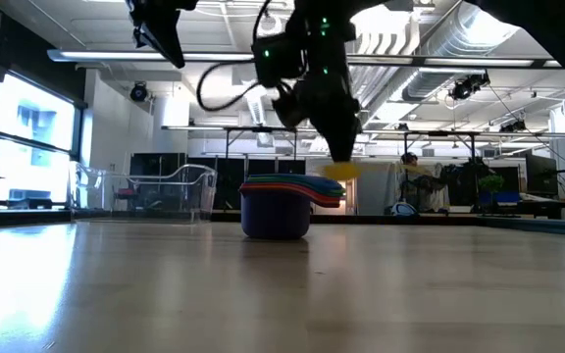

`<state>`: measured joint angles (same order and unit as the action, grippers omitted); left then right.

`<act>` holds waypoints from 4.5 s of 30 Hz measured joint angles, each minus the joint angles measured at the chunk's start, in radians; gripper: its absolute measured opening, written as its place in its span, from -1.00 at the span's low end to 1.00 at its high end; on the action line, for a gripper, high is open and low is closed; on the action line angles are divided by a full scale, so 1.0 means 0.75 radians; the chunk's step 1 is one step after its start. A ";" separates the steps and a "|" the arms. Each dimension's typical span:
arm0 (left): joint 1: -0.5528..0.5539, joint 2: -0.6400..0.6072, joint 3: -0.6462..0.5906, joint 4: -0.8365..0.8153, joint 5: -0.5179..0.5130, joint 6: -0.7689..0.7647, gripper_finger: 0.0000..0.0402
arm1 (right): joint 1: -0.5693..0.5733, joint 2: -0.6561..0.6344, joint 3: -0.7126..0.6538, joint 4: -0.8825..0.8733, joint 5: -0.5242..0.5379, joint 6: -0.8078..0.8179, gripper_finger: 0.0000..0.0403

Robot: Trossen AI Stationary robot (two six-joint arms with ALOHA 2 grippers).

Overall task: Nest measuring cups in basket
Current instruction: Stack the yellow measuring cup on top of the blue measuring cup

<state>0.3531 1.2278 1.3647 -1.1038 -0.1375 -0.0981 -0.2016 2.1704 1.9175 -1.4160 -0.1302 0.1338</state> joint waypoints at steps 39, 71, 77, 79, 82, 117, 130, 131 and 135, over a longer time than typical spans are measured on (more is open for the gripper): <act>0.000 0.001 0.000 0.000 0.001 0.067 -0.99 | 0.210 0.094 0.259 0.152 0.210 0.992 -1.00; 0.000 0.001 0.000 0.002 0.001 0.102 -0.99 | 0.200 0.136 0.259 0.154 0.198 0.938 -0.64; 0.000 0.001 0.000 0.002 0.001 0.146 -0.99 | 0.197 0.136 0.261 0.143 0.171 0.938 -0.53; 0.000 0.001 0.000 0.002 0.001 0.146 -0.99 | 0.196 0.135 0.281 0.098 0.172 0.938 -0.52; 0.000 0.001 0.000 0.002 0.001 0.147 -0.99 | 0.196 0.131 0.332 0.026 0.221 0.935 -0.52; 0.000 0.001 0.000 0.002 0.001 -0.381 -0.99 | 0.182 -0.546 -0.516 0.383 0.421 0.794 -0.52; 0.000 0.001 0.000 0.002 0.001 -0.265 -0.99 | 0.264 -0.576 -0.763 0.748 0.392 1.102 -0.52; 0.000 0.001 0.000 0.002 0.001 -0.248 -0.99 | 0.269 -0.575 -0.782 0.760 0.392 1.129 -0.52; 0.000 0.001 0.000 0.002 0.001 -0.190 -0.99 | 0.294 -0.575 -0.860 0.876 0.391 1.249 -0.52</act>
<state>0.3529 1.2283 1.3647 -1.1027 -0.1371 -0.2405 0.0187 1.7390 1.2725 -0.7588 0.1631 1.0707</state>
